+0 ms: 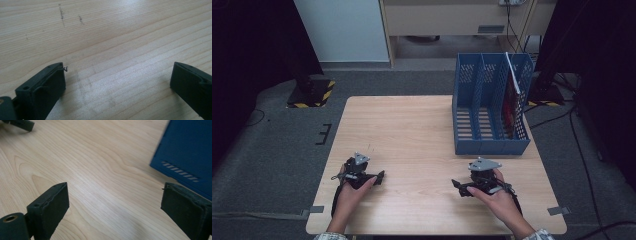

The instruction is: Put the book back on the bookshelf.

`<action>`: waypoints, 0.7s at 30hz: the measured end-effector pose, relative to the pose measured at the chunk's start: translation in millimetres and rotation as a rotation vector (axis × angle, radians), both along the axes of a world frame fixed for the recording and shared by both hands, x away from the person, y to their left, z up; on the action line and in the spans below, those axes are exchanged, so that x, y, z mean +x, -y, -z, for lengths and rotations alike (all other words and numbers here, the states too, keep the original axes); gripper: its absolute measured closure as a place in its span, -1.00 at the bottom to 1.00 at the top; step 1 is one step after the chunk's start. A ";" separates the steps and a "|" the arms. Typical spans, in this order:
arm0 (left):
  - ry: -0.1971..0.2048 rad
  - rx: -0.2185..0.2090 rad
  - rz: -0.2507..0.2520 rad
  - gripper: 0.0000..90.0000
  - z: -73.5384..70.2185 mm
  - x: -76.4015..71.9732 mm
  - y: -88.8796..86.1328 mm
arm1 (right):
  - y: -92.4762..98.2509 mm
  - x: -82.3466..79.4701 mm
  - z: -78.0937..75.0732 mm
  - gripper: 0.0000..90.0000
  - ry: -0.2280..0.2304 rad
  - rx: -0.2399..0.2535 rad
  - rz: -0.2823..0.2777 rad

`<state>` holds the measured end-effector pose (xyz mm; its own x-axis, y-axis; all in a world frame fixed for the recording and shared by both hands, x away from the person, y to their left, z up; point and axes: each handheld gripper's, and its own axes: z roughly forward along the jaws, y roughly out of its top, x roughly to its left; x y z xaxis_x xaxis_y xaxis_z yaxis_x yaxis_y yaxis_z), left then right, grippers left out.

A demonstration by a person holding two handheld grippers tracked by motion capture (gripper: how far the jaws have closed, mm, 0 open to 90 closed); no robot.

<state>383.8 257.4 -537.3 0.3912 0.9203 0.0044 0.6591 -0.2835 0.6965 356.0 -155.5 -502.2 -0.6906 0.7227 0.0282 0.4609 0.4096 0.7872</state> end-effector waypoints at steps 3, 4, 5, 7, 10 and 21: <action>0.000 0.000 0.000 -1.00 0.0 0.0 0.0 | -16.9 3.5 5.2 -0.81 -0.008 -0.007 -0.015; 0.000 0.000 0.001 -1.00 0.0 0.0 0.0 | -23.0 4.8 7.2 -0.81 -0.015 -0.011 -0.028; 0.000 0.000 0.001 -1.00 0.0 0.0 0.1 | -29.7 6.1 9.2 -0.81 -0.022 -0.014 -0.036; 0.000 0.000 0.001 -1.00 0.0 0.0 0.1 | -42.9 9.7 13.2 -0.81 -0.029 -0.023 -0.055; 0.000 0.000 0.002 -1.00 0.0 0.0 0.1 | -61.1 17.3 18.0 -0.81 -0.045 -0.021 -0.058; 0.001 -0.001 0.005 -1.00 0.1 0.2 0.4 | -92.1 39.2 35.8 -0.81 -0.075 -0.072 0.009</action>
<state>384.0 257.0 -537.4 0.3962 0.9181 0.0039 0.6571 -0.2865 0.6972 395.1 -63.3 -538.0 -0.6817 0.7311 0.0267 0.5212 0.4597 0.7190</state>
